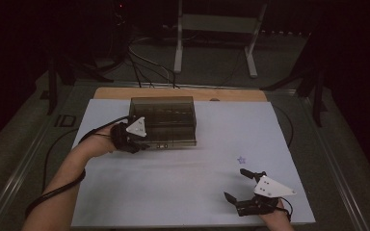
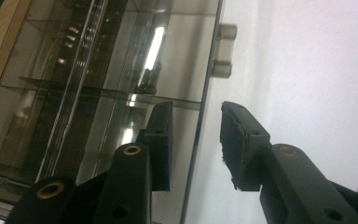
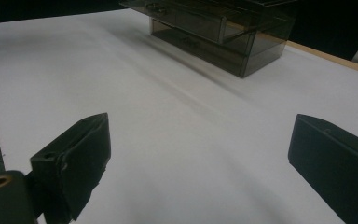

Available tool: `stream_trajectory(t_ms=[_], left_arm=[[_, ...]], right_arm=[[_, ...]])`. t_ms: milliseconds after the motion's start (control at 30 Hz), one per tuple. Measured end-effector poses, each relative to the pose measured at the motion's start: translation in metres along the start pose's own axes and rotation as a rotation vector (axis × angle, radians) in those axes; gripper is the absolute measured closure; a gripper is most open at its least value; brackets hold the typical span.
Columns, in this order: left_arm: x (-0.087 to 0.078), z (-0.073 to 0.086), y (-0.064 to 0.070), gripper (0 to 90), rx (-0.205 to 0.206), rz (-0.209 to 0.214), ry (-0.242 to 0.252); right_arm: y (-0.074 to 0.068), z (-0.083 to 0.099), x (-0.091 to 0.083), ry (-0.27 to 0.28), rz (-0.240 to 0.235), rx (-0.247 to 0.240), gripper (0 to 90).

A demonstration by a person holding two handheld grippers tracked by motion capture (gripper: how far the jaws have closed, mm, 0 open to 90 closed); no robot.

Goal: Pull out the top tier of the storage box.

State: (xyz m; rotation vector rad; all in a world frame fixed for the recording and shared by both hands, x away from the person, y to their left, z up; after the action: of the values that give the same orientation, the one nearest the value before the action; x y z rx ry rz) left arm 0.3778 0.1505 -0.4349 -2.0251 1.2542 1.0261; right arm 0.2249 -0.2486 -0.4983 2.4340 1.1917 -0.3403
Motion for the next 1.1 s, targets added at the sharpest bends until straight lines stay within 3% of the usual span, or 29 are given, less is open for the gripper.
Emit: stream_trajectory(t_ms=[100,333,367,433,533,600,667,767,933,1100], left_arm=[[-0.003,0.000,0.001,59.3,-0.032,0.014,0.015],[-0.010,0.004,0.008,43.3,-0.111,-0.004,0.055],[-0.012,0.005,0.010,35.1,-0.137,-0.007,0.060],[-0.012,0.005,0.011,27.8,-0.151,-0.004,0.066],[-0.016,0.006,0.012,20.8,-0.214,0.024,0.076],[-0.018,0.008,0.014,14.4,-0.208,0.066,0.075],[-0.019,0.009,0.019,13.6,-0.231,0.079,0.074],[-0.016,0.014,0.028,0.5,-0.216,0.070,0.056],[-0.015,0.021,0.037,0.3,-0.185,0.054,0.082],[-0.014,0.028,0.042,0.3,-0.206,0.044,0.086]], right_arm=[[0.000,0.000,0.000,0.000,0.001,0.000,5.7],[0.000,0.000,0.000,-0.002,0.000,0.001,5.7],[0.000,0.000,0.000,-0.003,0.001,0.001,5.7],[0.000,0.000,0.000,-0.001,0.001,0.001,5.7],[0.000,0.000,0.000,-0.003,0.002,0.001,5.7],[0.000,0.000,0.000,-0.002,0.002,0.002,5.8],[0.000,0.000,0.000,-0.001,0.002,0.002,5.7],[0.000,0.000,0.000,-0.002,0.001,0.002,5.7],[0.000,0.000,0.000,0.002,0.000,0.003,5.7],[0.000,0.000,0.000,-0.001,0.003,0.004,5.7]])
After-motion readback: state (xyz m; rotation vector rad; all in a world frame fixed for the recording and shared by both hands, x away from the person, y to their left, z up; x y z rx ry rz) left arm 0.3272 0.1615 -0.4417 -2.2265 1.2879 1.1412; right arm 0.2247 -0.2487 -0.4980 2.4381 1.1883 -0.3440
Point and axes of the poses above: each handheld gripper's, and its own axes: x roughly forward along the jaws, z roughly out of its underside, y roughly to its right, the point moved 2 cm from there along x, roughly forward along the jaws, and after that the axes turned 13 degrees about -x, right-handed, at the moved point
